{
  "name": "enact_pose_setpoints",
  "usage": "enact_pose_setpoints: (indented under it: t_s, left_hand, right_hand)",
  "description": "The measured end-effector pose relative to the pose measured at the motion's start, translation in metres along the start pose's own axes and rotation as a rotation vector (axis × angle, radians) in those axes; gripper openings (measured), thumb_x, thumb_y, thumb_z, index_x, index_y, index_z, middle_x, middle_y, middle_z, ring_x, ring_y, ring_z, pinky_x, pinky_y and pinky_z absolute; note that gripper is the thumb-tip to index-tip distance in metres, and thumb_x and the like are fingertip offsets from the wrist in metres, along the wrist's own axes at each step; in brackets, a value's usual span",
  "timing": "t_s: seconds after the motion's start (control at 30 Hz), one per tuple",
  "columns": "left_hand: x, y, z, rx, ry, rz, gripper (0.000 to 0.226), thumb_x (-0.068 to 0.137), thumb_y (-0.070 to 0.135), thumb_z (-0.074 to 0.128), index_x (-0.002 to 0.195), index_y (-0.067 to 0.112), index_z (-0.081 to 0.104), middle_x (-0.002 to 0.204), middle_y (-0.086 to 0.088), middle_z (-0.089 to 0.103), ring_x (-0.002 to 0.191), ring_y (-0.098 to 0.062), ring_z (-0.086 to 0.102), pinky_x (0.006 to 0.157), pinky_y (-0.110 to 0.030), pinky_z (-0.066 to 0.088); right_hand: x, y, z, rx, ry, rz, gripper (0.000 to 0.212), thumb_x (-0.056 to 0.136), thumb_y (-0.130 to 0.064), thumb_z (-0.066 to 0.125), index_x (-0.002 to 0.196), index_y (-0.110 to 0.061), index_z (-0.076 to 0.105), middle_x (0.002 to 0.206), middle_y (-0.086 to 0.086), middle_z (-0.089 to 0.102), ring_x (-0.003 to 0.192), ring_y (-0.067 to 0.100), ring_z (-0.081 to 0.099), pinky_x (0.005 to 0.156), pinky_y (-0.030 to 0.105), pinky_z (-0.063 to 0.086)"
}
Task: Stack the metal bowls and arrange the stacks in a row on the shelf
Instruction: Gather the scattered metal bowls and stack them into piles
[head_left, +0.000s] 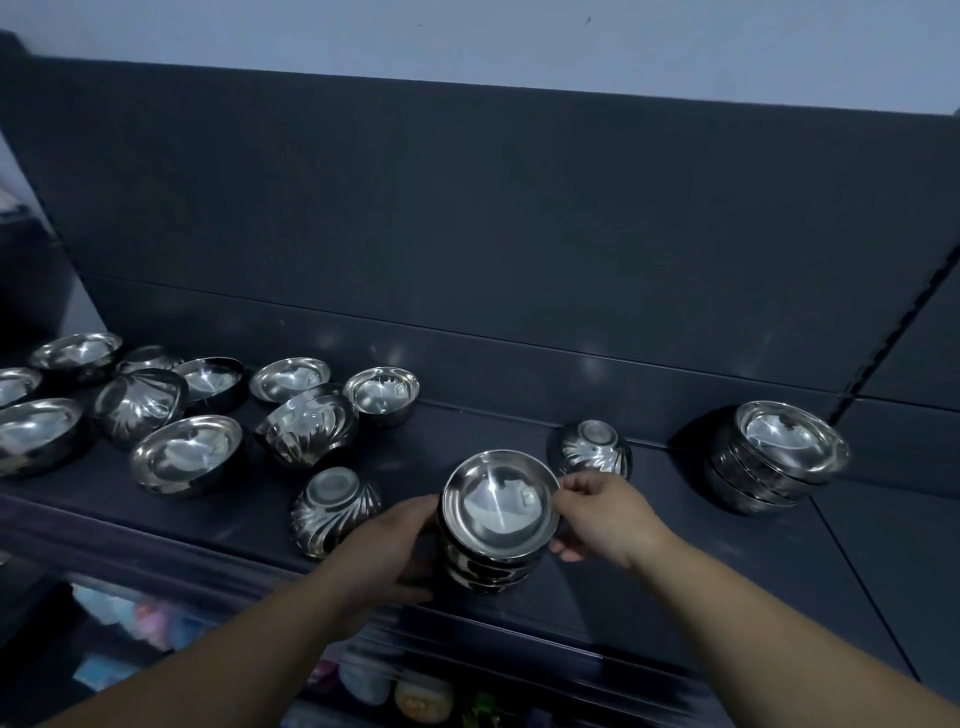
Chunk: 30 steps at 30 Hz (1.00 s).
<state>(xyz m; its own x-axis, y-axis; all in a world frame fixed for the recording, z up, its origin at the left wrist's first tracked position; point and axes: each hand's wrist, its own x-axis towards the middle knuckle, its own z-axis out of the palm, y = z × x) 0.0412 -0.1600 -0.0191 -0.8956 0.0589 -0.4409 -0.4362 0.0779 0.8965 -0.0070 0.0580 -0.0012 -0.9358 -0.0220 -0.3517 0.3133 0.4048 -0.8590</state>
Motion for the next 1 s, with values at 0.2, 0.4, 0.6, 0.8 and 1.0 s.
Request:
enact_pose_setpoints:
  t_s: [0.2, 0.4, 0.6, 0.8, 1.0]
  left_hand:
    - [0.014, -0.001, 0.009, -0.004, 0.031, 0.064, 0.039, 0.090, 0.036, 0.063, 0.127, 0.031, 0.056, 0.116, 0.011, 0.066, 0.102, -0.009, 0.065, 0.075, -0.030, 0.055]
    - [0.035, -0.001, 0.016, -0.014, 0.010, 0.096, 0.044, 0.091, 0.034, 0.062, 0.133, 0.033, 0.050, 0.121, 0.009, 0.065, 0.107, -0.014, 0.064, 0.081, -0.033, 0.056]
    - [0.052, 0.006, 0.023, 0.101, 0.045, 0.162, 0.051, 0.091, 0.034, 0.063, 0.138, 0.039, 0.044, 0.120, 0.011, 0.064, 0.104, -0.012, 0.064, 0.079, -0.033, 0.059]
    - [0.056, 0.025, 0.028, 0.318, 0.050, 0.248, 0.046, 0.080, 0.036, 0.075, 0.118, 0.048, 0.050, 0.096, 0.038, 0.062, 0.092, 0.017, 0.057, 0.082, -0.010, 0.044]
    - [0.064, 0.034, 0.037, 0.584, 0.019, 0.405, 0.074, 0.054, 0.027, 0.094, 0.093, 0.067, 0.046, 0.097, 0.047, 0.052, 0.096, 0.037, 0.037, 0.077, 0.009, 0.030]
  right_hand:
    - [0.005, 0.001, 0.000, -0.049, 0.019, -0.008, 0.016, 0.093, -0.009, 0.048, 0.089, -0.005, 0.063, 0.059, 0.012, 0.066, 0.050, 0.020, 0.065, 0.051, 0.031, 0.057]
    - [0.014, -0.001, -0.006, -0.040, 0.057, -0.016, 0.021, 0.092, -0.010, 0.047, 0.082, -0.004, 0.064, 0.056, 0.011, 0.066, 0.049, 0.022, 0.064, 0.048, 0.029, 0.053]
    - [0.024, 0.005, -0.015, -0.020, 0.076, 0.018, 0.022, 0.094, -0.024, 0.054, 0.081, -0.008, 0.064, 0.069, 0.012, 0.071, 0.054, 0.022, 0.068, 0.054, 0.032, 0.057]
    - [0.052, 0.015, -0.043, -0.266, 0.320, -0.103, 0.029, 0.090, -0.045, 0.060, 0.095, -0.018, 0.072, 0.096, 0.003, 0.073, 0.098, 0.025, 0.068, 0.084, 0.028, 0.049]
    - [0.082, 0.024, -0.064, -0.511, 0.237, -0.175, 0.069, 0.080, -0.034, 0.077, 0.141, -0.022, 0.049, 0.149, 0.006, 0.042, 0.136, 0.021, 0.044, 0.109, 0.019, 0.028]
